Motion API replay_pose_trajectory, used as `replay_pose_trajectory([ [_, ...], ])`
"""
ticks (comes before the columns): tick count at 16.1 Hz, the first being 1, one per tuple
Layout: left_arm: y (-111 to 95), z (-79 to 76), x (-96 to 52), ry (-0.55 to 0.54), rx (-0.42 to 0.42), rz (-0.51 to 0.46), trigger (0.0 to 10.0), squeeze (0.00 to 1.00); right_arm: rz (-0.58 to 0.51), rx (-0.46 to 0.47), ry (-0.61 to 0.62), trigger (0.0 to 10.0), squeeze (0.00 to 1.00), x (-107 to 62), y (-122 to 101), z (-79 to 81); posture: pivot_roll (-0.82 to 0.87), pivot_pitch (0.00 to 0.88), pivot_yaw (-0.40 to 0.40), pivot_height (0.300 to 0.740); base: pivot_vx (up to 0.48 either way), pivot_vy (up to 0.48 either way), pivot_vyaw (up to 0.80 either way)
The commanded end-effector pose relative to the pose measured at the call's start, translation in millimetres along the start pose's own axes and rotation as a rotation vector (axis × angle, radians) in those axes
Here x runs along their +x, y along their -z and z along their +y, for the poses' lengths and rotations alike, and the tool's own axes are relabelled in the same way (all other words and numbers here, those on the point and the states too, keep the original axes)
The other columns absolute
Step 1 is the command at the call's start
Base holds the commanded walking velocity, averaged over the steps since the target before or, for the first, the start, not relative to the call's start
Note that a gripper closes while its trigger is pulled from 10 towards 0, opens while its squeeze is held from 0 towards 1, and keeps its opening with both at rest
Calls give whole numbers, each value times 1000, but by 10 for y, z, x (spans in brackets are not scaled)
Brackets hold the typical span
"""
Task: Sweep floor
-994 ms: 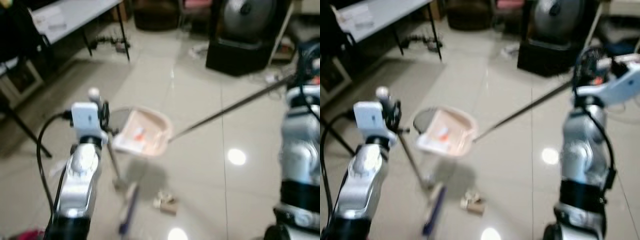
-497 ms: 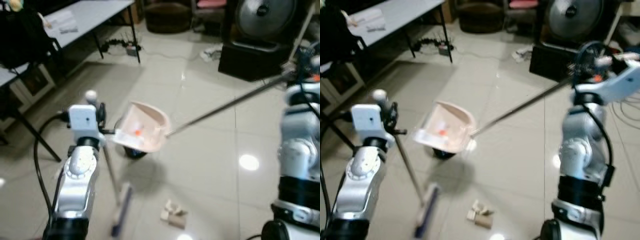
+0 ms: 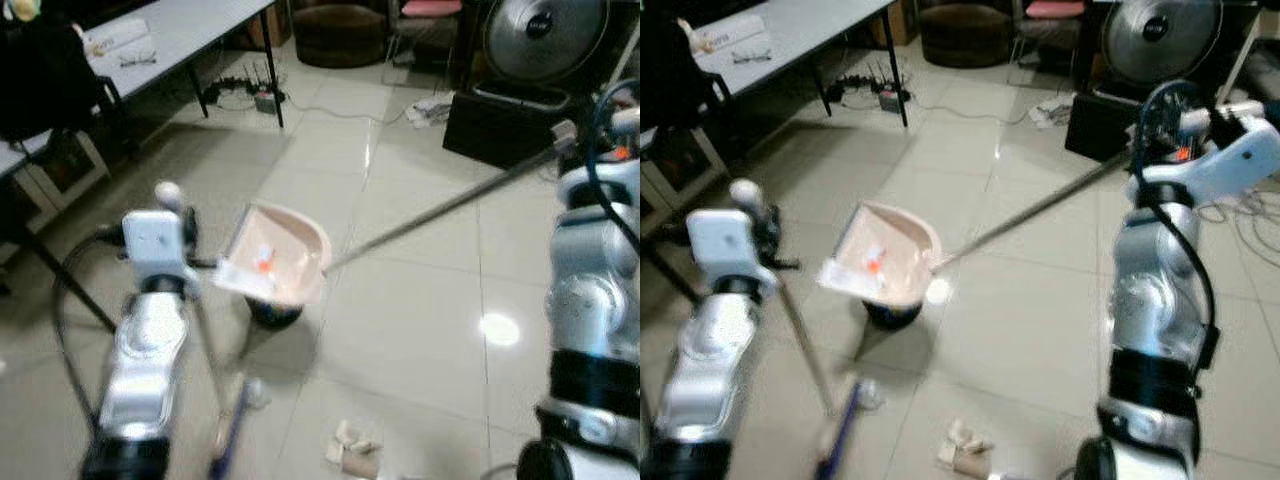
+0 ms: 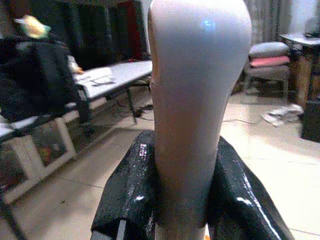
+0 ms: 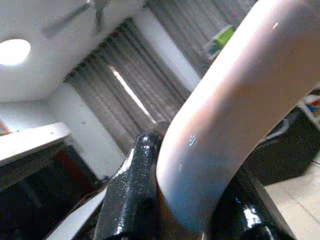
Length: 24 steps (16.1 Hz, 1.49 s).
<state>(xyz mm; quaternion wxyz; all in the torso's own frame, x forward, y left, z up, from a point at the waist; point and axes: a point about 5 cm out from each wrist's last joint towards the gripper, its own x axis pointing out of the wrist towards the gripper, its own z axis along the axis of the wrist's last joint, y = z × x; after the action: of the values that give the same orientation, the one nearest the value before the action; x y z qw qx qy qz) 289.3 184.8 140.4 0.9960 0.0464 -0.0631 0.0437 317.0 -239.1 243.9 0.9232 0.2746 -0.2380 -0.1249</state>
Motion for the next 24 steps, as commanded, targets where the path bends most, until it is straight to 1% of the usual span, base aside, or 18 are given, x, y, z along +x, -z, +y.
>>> replay_pose_trajectory([
  [1, -95, 78, 30, -26, 14, -41, 10000, 0, -57, 40, -47, 10000, 0, 32, -105, 147, -29, 0, 66, 740, 416, 0, 0],
  [9, -72, 99, 12, -24, 20, -36, 10000, 0, -62, 35, -33, 10000, 0, 36, -103, 100, -30, 0, 64, 740, 413, 0, 0],
  [24, -43, 86, 0, -29, 17, -32, 10000, 0, -67, 30, -40, 10000, 0, 41, -112, 135, -34, 0, 58, 740, 411, 0, 0],
])
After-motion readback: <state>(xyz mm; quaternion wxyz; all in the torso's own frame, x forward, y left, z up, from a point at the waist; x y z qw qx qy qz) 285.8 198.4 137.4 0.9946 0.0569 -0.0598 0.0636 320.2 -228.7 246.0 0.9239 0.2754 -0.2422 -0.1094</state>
